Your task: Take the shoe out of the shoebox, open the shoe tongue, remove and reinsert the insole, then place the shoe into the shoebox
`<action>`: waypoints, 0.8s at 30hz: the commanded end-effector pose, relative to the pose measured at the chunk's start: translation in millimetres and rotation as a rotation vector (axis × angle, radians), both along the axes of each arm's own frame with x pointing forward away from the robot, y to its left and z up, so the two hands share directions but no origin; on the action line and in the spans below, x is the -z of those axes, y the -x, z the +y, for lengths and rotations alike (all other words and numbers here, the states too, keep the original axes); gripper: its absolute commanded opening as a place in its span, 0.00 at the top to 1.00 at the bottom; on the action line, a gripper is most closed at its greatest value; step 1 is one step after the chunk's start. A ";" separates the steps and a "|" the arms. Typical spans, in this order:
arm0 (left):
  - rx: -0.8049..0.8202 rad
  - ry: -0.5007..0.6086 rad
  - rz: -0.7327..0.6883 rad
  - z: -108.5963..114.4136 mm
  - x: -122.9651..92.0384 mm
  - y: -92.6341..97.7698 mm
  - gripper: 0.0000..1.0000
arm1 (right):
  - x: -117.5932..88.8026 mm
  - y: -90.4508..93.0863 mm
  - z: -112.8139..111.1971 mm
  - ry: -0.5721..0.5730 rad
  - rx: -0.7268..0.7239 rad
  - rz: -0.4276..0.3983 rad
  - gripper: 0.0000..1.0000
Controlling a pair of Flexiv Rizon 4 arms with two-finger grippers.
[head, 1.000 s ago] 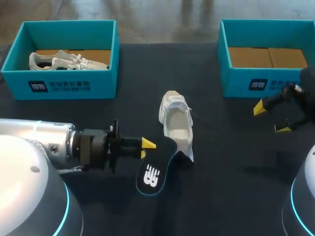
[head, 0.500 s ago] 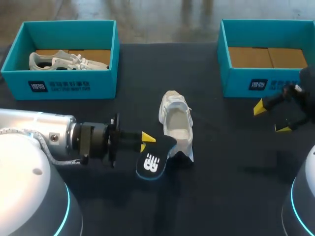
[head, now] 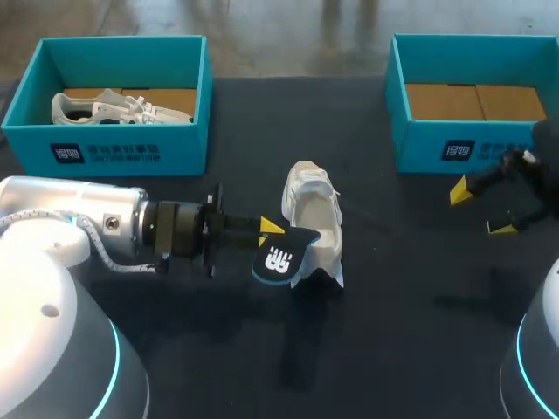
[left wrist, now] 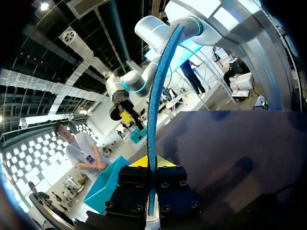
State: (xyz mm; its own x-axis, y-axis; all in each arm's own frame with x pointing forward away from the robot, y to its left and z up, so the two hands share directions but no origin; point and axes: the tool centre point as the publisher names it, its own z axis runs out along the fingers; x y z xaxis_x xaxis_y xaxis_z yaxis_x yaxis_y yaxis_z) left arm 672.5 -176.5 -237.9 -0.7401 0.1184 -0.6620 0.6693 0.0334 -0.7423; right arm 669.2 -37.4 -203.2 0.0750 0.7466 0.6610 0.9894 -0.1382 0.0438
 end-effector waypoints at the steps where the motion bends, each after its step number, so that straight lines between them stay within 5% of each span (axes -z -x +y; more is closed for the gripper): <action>1: 0.009 0.001 0.007 -8.2 9.3 -5.5 1.00 | 0.2 1.4 0.6 0.003 0.003 0.000 0.00; 24: 0.022 0.049 0.020 -34.4 32.5 -25.0 1.00 | 0.2 1.4 0.6 0.003 0.003 0.000 0.00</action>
